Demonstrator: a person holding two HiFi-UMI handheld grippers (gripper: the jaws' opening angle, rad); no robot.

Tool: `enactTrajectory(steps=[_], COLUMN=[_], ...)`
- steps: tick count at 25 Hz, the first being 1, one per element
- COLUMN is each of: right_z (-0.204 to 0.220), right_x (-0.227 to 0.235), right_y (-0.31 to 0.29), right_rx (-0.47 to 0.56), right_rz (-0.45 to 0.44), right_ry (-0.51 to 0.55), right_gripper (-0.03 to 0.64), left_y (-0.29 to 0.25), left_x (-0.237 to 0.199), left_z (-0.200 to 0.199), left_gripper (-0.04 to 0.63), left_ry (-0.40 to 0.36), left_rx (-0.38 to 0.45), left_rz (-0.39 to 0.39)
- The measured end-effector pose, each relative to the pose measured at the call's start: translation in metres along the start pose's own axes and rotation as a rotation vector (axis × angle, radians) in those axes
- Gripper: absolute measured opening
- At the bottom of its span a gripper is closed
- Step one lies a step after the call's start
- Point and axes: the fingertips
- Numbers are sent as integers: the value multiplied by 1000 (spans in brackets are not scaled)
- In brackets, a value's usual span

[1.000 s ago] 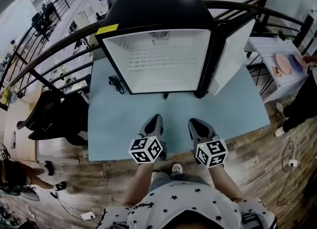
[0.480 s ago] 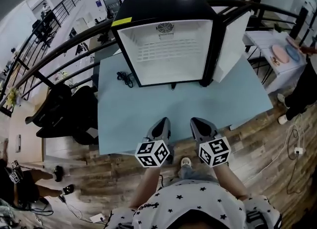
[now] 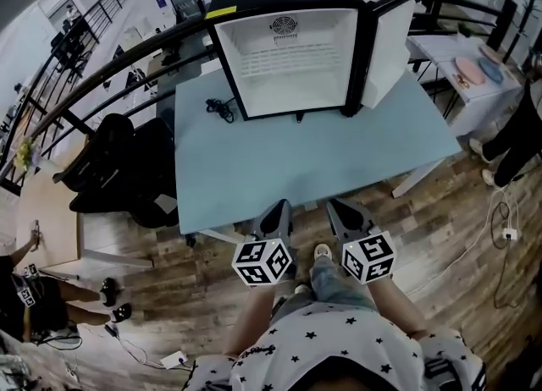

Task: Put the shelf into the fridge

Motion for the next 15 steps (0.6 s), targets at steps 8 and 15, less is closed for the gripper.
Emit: enactTrajectory(steps=[8,15], right_z=[11,7], right_x=[-34,-50], right_y=[41,49], right_rx=[3,20], right_rz=[-19,-48], right_ry=[21,32], right_gripper=[25,25], left_y=[57,73], left_x=[10,16], left_z=[16,11], left_gripper=[5,5], left_ry=[25,23], left_rx=[21,37], left_rz=[-19,-19])
Point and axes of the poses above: the fingertips, and each gripper's own axes: y backward along the fingers, x to its right, z out of its underside, and after that the axes turned 6 degrees about x, right-handed
